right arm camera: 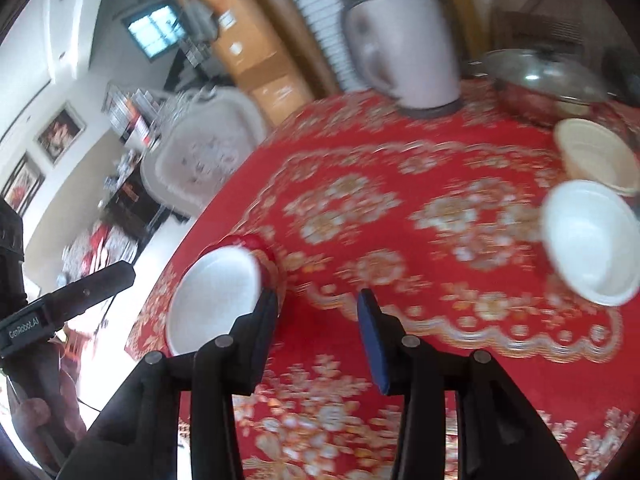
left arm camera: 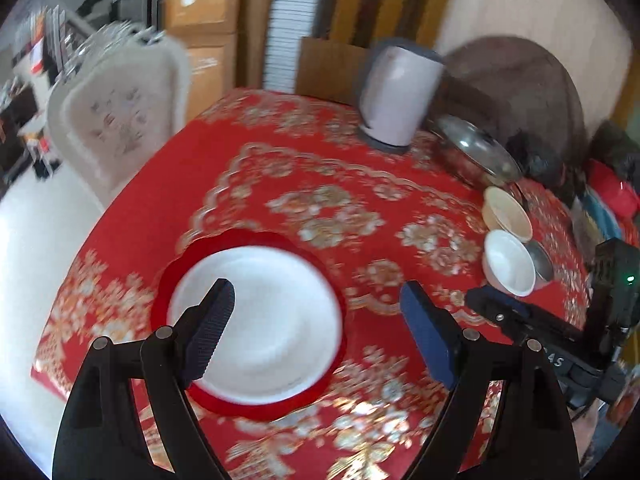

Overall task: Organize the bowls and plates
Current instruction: 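Open both grippers and withdraw from the stacked dishes, then move both grippers to the second white bowl beside the steel pot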

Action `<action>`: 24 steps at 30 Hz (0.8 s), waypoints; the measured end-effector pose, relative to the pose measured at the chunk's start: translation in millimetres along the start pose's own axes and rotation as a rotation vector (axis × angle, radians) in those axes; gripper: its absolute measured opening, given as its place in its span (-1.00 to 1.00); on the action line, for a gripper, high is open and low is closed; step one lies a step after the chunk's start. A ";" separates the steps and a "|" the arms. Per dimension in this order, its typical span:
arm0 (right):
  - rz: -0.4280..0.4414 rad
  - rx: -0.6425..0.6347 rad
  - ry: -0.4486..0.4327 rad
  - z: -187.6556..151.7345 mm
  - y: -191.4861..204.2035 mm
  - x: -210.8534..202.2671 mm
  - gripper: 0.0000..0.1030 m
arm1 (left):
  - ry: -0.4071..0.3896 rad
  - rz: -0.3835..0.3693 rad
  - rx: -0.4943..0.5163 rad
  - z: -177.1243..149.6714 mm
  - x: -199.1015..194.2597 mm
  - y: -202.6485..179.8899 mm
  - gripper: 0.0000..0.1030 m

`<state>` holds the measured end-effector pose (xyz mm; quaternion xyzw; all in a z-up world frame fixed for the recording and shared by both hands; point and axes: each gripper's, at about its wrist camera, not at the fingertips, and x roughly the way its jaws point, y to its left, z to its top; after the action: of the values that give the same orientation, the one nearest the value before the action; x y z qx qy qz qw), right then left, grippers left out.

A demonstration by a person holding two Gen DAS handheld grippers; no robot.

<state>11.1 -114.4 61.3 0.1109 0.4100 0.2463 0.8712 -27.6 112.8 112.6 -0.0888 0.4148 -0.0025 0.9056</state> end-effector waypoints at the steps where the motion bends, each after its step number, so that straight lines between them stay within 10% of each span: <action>1: -0.018 0.015 -0.017 0.1 -10.7 -7.4 -0.20 | 0.000 -0.013 0.021 1.8 6.6 -12.3 0.66; 14: -0.186 0.264 -0.121 -13.6 -132.3 -69.2 -0.15 | 0.028 -0.153 0.234 4.9 95.0 -160.1 0.66; 24: -0.210 0.336 -0.122 -26.3 -166.2 -74.7 -0.14 | 0.002 -0.087 0.286 -3.6 135.6 -199.8 0.66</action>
<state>6.6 -295.4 28.0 0.2263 0.4012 0.0752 0.8844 72.4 -95.1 41.0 0.0231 0.4067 -0.1010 0.9077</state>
